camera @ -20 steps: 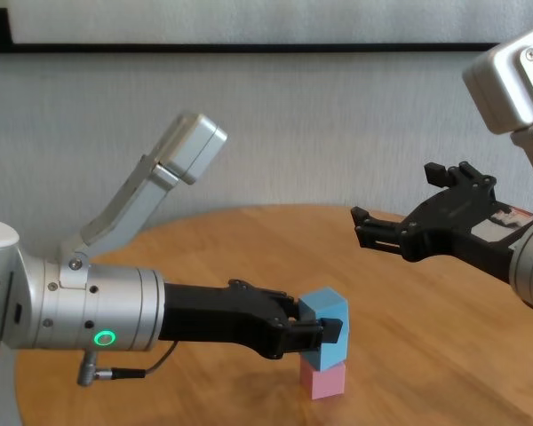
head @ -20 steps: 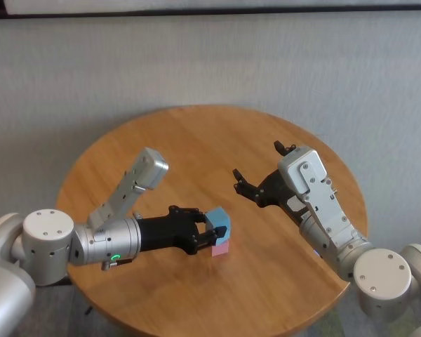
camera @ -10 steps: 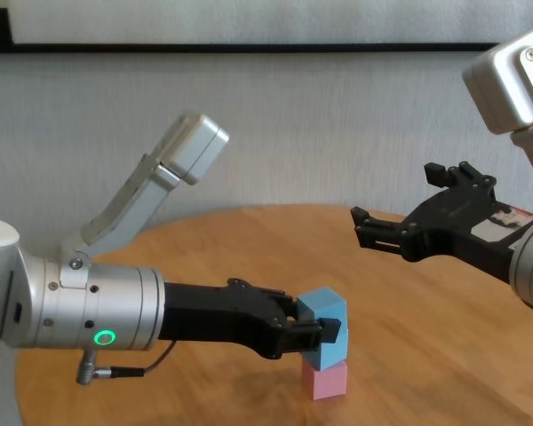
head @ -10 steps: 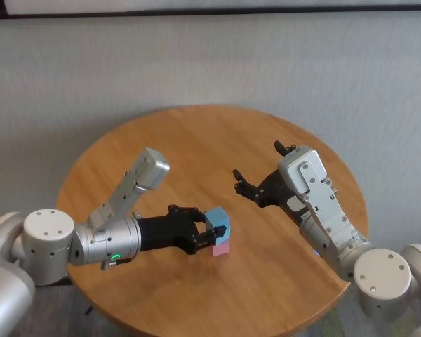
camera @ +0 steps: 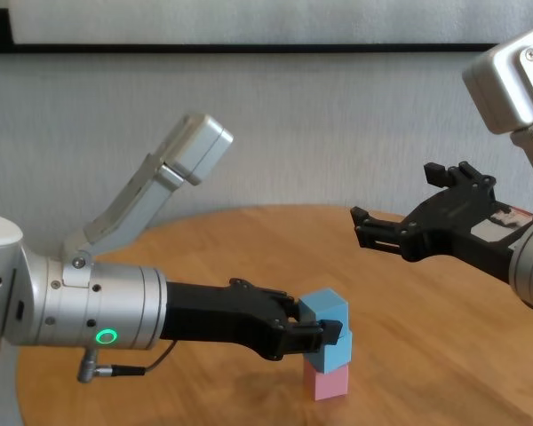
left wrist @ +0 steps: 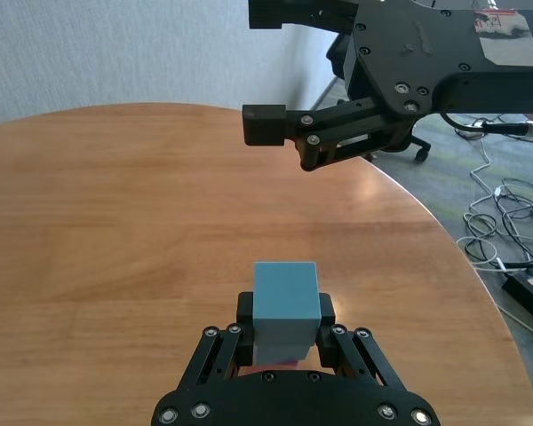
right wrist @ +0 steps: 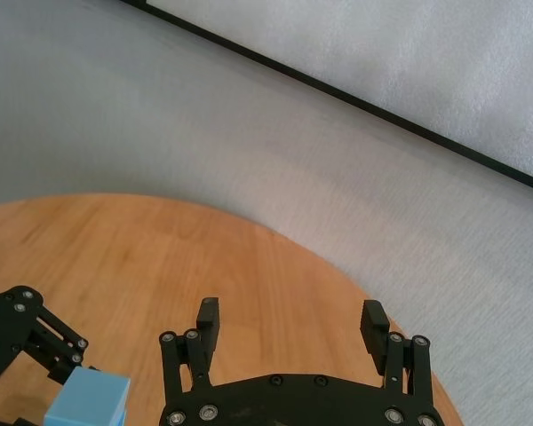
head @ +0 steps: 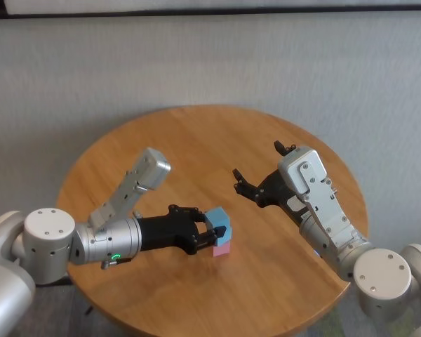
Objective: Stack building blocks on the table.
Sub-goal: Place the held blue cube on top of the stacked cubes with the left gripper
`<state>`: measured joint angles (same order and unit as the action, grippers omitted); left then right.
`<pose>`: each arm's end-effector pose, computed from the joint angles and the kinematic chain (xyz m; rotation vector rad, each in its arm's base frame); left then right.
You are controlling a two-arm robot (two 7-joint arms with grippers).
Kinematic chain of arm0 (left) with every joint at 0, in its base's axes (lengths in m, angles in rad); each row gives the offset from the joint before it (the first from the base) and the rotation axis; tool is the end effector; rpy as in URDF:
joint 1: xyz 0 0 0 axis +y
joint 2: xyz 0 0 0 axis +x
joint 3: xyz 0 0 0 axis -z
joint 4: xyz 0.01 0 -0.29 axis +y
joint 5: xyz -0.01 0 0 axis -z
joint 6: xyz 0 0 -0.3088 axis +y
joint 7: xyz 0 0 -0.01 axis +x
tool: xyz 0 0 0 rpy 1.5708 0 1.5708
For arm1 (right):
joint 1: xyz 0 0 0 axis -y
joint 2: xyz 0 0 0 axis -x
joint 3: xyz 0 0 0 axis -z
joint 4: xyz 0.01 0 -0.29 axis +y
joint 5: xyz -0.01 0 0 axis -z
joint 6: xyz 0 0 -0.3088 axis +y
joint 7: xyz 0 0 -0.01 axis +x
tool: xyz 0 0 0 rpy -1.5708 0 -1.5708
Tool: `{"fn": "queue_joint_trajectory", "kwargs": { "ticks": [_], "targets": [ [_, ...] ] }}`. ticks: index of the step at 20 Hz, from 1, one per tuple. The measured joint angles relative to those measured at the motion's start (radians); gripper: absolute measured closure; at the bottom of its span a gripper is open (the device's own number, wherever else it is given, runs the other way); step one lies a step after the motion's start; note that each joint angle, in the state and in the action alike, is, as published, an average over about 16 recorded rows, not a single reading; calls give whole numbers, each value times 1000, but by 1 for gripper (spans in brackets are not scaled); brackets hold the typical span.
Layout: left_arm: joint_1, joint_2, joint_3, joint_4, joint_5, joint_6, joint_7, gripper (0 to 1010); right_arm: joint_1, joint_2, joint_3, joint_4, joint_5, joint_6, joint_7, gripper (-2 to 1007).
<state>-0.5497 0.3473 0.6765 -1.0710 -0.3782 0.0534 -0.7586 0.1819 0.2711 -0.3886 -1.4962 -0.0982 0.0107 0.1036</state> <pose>0.4430 -0.0139 -0.2982 0.3187 0.0772 0.4254 0.3602 0.0327 -0.2847 -0.2804 -0.3367 -1.1007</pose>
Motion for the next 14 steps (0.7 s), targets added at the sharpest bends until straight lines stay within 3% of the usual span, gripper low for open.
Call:
{"fn": "queue_joint_trajectory", "kwargs": {
  "ticks": [14],
  "targets": [
    [-8,7,16,-6,16,10,-6,576,0,0,0,0,0,0,0,0]
  ]
}}
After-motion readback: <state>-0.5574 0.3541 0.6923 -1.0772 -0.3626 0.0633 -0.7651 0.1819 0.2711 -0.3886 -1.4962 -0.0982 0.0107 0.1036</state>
